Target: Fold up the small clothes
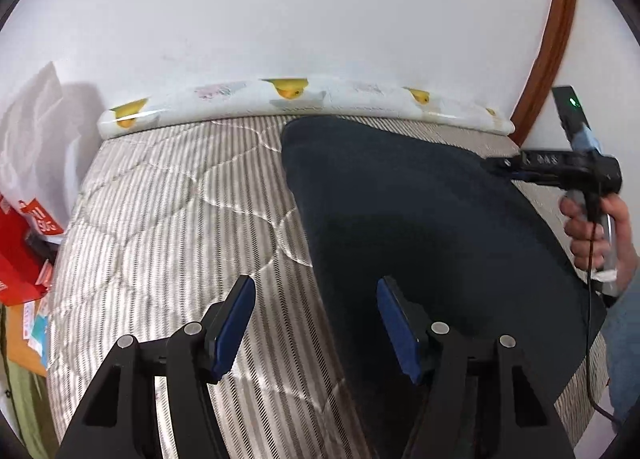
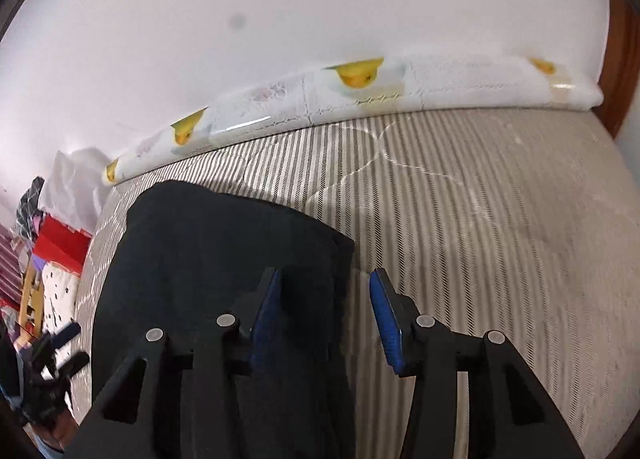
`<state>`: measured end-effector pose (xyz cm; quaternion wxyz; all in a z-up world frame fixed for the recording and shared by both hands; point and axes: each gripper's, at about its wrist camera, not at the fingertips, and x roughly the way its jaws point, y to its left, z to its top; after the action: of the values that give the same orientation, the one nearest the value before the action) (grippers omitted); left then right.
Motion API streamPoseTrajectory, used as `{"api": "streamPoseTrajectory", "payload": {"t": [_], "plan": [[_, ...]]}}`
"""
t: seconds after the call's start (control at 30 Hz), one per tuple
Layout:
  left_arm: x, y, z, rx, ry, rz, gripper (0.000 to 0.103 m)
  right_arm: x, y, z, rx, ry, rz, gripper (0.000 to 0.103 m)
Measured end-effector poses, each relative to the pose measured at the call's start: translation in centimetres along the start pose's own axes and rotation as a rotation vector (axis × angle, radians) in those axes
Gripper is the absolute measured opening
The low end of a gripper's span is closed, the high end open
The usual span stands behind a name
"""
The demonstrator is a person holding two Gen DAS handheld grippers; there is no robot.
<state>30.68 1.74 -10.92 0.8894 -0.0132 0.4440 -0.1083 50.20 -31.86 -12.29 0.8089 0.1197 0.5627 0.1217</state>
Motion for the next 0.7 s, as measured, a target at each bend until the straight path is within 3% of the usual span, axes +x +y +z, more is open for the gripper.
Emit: {"api": "streamPoseTrajectory", "payload": {"t": [0.03,0.07,0.17,0.23,0.33,0.43,0.5,0.7], "plan": [[0.4,-0.1,0.0,0.002,0.005,-0.005,0.061,0.3,0.0,0.1,0.001,0.002,0.015,0.037],[0.6,-0.1,-0.1,-0.001,0.007,-0.014,0.061,0.4,0.3,0.4,-0.021,-0.003,0.045,0.008],[0.8,0.0,-0.3,-0.021,0.007,-0.029,0.062,-1.5,0.4,1.1,-0.100,-0.134,0.040,0.007],[0.8,-0.1,-0.4,-0.033,0.012,-0.048,0.062,-0.3,-1.0,1.6,0.001,-0.076,0.065,0.007],[0.6,-0.4,-0.7,-0.028,0.015,-0.030,0.062,-0.2,-0.8,0.8,-0.012,-0.050,0.024,0.011],[-0.4,-0.5,-1.5,-0.027,0.018,-0.028,0.062,-3.4,-1.0,-0.7,-0.023,-0.099,0.012,0.023],[-1.0,-0.6,-2.0,-0.025,0.020,-0.028,0.062,-5.6,-1.3,-2.5,-0.034,-0.111,0.025,0.039],[-2.7,-0.8,-4.0,-0.047,0.019,-0.045,0.062,-10.0,-2.5,-9.2,-0.027,-0.098,0.072,0.041]]}}
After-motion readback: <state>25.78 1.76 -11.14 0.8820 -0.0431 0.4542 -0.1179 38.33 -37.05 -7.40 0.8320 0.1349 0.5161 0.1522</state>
